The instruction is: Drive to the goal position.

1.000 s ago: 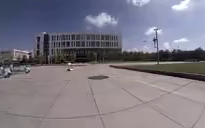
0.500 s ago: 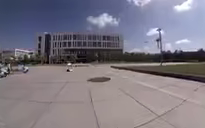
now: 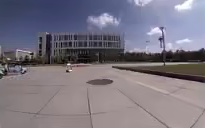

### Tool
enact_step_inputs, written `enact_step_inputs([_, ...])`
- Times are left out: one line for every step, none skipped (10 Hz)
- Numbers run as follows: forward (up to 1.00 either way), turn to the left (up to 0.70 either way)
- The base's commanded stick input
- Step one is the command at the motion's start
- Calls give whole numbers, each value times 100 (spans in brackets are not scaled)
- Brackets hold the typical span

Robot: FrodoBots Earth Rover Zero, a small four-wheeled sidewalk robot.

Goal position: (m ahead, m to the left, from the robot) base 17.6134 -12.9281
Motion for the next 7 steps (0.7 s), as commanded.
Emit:
enact_step_inputs([70,0])
enact_step_inputs([70,-2])
enact_step_inputs([70,-2])
enact_step_inputs([70,-1])
enact_step_inputs([70,0])
enact_step_inputs([70,0])
enact_step_inputs([70,0])
